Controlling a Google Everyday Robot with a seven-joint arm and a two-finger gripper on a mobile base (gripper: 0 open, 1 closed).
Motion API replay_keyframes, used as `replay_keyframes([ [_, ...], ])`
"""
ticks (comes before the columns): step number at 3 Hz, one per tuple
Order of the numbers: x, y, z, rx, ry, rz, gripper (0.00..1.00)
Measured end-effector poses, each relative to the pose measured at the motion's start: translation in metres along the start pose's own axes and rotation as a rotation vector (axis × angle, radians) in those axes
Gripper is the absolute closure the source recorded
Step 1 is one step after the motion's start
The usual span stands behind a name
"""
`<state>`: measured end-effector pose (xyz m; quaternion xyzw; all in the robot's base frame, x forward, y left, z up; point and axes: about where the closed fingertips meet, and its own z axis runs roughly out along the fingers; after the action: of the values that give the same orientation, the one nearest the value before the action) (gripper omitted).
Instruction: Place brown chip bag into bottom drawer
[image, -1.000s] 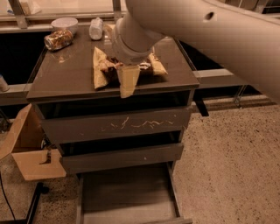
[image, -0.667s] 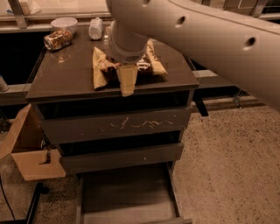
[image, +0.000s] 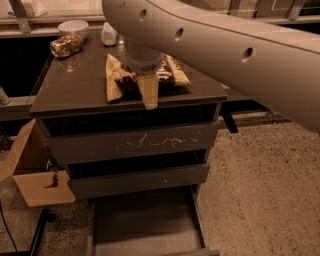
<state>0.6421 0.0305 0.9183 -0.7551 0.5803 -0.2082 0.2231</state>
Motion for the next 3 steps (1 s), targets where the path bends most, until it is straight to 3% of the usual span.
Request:
replay_keyframes([
  [3, 0.018, -0.038, 0.037, 0.062, 0.064, 0.001, 0.00],
])
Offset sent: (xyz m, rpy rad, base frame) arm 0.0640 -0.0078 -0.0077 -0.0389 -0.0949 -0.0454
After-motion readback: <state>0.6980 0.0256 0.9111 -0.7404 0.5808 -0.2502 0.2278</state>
